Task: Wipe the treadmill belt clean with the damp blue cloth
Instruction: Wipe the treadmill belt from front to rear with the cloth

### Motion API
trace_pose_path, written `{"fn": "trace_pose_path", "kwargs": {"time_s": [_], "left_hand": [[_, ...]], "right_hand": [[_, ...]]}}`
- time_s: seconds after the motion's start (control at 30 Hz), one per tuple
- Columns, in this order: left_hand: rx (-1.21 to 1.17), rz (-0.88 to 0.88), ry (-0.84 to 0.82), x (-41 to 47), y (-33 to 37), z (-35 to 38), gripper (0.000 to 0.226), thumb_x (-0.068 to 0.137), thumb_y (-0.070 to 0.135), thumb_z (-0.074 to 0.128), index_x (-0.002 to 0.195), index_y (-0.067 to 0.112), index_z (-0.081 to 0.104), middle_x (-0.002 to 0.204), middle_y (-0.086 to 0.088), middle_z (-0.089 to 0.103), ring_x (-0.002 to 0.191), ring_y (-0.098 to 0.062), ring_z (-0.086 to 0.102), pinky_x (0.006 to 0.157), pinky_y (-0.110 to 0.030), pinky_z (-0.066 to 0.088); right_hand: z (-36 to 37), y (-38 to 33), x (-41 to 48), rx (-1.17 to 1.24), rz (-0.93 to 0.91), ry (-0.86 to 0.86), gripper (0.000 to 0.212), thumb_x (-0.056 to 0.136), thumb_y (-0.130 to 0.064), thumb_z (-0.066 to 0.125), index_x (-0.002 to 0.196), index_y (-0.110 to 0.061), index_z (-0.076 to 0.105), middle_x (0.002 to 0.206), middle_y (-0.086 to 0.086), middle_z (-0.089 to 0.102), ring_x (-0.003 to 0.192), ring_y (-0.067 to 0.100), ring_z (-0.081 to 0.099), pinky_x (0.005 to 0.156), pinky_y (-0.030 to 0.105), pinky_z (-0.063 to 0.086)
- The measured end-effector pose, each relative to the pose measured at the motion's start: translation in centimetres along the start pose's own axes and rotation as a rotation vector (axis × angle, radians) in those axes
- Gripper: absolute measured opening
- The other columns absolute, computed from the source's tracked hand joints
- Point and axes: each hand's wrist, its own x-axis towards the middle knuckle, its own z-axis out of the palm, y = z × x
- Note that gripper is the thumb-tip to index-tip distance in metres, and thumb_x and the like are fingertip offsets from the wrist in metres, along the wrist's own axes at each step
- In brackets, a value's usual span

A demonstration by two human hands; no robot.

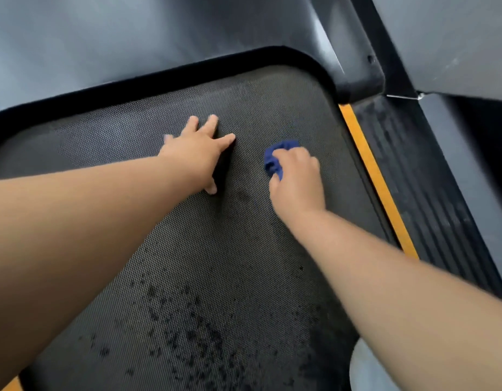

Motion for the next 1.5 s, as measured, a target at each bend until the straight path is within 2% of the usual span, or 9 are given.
{"fn": "trace_pose_path", "kwargs": {"time_s": [0.17,0.4,0.7,0.87,1.0,1.13,1.23,1.33,1.5], "left_hand": [[-0.081,-0.086,-0.02,-0.8,0.0,-0.6,0.117,0.061,0.04,0.087,0.147,0.048,0.007,0.158,0.0,-0.013,0.144,-0.038,-0.008,0.104,-0.068,0.026],[-0.059,-0.064,-0.004,-0.7,-0.7,-0.1,0.117,0.062,0.045,0.085,0.147,0.047,0.005,0.158,0.001,-0.014,0.144,-0.037,-0.008,0.104,-0.067,0.027],[-0.002,-0.082,0.114,-1.8,-0.9,1.5,0.098,0.07,0.055,0.074,0.147,0.043,0.016,0.159,0.0,0.002,0.144,-0.034,0.006,0.103,-0.061,0.034],[-0.106,-0.128,0.132,-3.5,-1.0,3.1,0.081,0.08,0.057,0.064,0.147,0.039,0.024,0.159,0.001,0.005,0.145,-0.029,0.008,0.109,-0.057,0.028],[-0.15,-0.256,0.099,-6.3,-0.8,4.0,0.091,0.072,0.065,0.067,0.147,0.039,0.022,0.158,-0.003,0.006,0.144,-0.031,0.012,0.109,-0.056,0.029],[-0.237,-0.388,0.08,-9.9,-0.3,7.3,0.101,0.072,0.065,0.067,0.148,0.042,0.005,0.158,-0.003,-0.01,0.145,-0.031,-0.003,0.104,-0.063,0.032],[-0.294,-0.41,0.067,-11.5,0.1,8.7,0.103,0.073,0.061,0.068,0.148,0.042,0.001,0.157,-0.001,-0.015,0.145,-0.029,-0.007,0.105,-0.058,0.034],[-0.315,-0.399,0.075,-12.1,-0.1,9.7,0.105,0.072,0.058,0.072,0.148,0.045,0.002,0.158,0.001,-0.016,0.146,-0.028,-0.008,0.109,-0.055,0.031],[-0.402,-0.466,0.161,-12.3,0.2,9.9,0.113,0.064,0.051,0.081,0.151,0.036,0.009,0.159,0.003,-0.009,0.147,-0.022,-0.003,0.113,-0.051,0.025]], "right_hand": [[-1.5,-1.0,-9.0,0.143,-0.159,-0.288,0.037,0.094,-0.015,0.047,0.131,-0.02,0.052,0.127,-0.001,0.044,0.114,0.021,0.038,0.098,0.03,0.038],[-5.3,1.5,-0.6,-0.068,0.061,-0.104,0.031,0.093,-0.013,0.045,0.124,-0.016,0.054,0.126,0.009,0.045,0.11,0.029,0.041,0.082,0.03,0.035],[-1.9,2.6,-1.6,-0.07,-0.501,-0.294,0.036,0.085,-0.008,0.05,0.119,-0.016,0.058,0.118,0.011,0.051,0.104,0.033,0.047,0.088,0.043,0.044],[-1.8,4.0,3.4,-0.053,-0.164,-0.045,0.033,0.087,-0.008,0.048,0.119,-0.012,0.057,0.122,0.014,0.048,0.105,0.037,0.043,0.091,0.04,0.038],[-0.4,2.2,-1.5,0.055,-0.483,-0.116,0.031,0.074,-0.007,0.057,0.103,-0.007,0.065,0.1,0.018,0.056,0.085,0.039,0.051,0.081,0.043,0.046],[-1.1,1.4,-1.8,-0.034,-0.834,-0.393,0.034,0.084,-0.016,0.05,0.115,-0.018,0.064,0.114,0.011,0.056,0.1,0.034,0.05,0.088,0.04,0.042],[-1.8,1.7,3.3,-0.052,-0.503,-0.1,0.039,0.081,-0.012,0.045,0.114,-0.023,0.064,0.115,0.015,0.055,0.104,0.038,0.051,0.09,0.038,0.039],[-2.1,1.9,6.1,-0.036,-0.283,-0.042,0.04,0.085,-0.009,0.047,0.122,-0.016,0.061,0.124,0.019,0.05,0.109,0.041,0.047,0.094,0.037,0.037],[1.6,-0.7,-4.7,0.042,-0.74,-0.231,0.027,0.072,-0.016,0.054,0.095,-0.013,0.068,0.097,0.013,0.061,0.086,0.037,0.055,0.078,0.039,0.046]]}}
